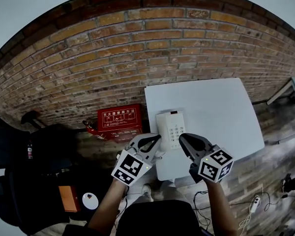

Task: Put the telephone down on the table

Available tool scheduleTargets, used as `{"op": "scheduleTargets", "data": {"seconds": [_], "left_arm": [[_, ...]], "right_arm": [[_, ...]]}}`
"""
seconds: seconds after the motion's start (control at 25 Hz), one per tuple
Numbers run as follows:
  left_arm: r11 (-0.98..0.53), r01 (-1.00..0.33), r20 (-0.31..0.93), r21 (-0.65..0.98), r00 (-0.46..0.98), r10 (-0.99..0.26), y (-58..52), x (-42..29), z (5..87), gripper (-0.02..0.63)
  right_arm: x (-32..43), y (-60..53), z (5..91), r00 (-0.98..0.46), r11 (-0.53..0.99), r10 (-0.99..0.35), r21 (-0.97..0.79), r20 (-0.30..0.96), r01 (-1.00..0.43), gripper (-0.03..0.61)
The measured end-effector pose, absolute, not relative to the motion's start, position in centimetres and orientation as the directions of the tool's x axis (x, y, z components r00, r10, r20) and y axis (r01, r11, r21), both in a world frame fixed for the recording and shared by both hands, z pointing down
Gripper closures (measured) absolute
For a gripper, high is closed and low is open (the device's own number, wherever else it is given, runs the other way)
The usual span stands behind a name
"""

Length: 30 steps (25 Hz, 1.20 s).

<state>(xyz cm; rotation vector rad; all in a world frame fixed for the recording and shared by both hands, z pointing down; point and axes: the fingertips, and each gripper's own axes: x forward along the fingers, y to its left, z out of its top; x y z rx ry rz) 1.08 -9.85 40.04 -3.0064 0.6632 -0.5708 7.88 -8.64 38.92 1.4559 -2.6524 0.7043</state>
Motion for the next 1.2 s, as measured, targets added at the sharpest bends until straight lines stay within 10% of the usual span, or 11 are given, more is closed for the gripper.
{"op": "scheduleTargets", "data": {"seconds": [1.2], "left_arm": [[-0.94, -0.317, 0.19, -0.125, 0.922, -0.336, -4.5, -4.3, 34.3, 0.606]], "right_arm": [[1.0, -2.5, 32.6, -0.41, 0.387, -0.908, -0.207, 0.082, -0.898, 0.566]]}}
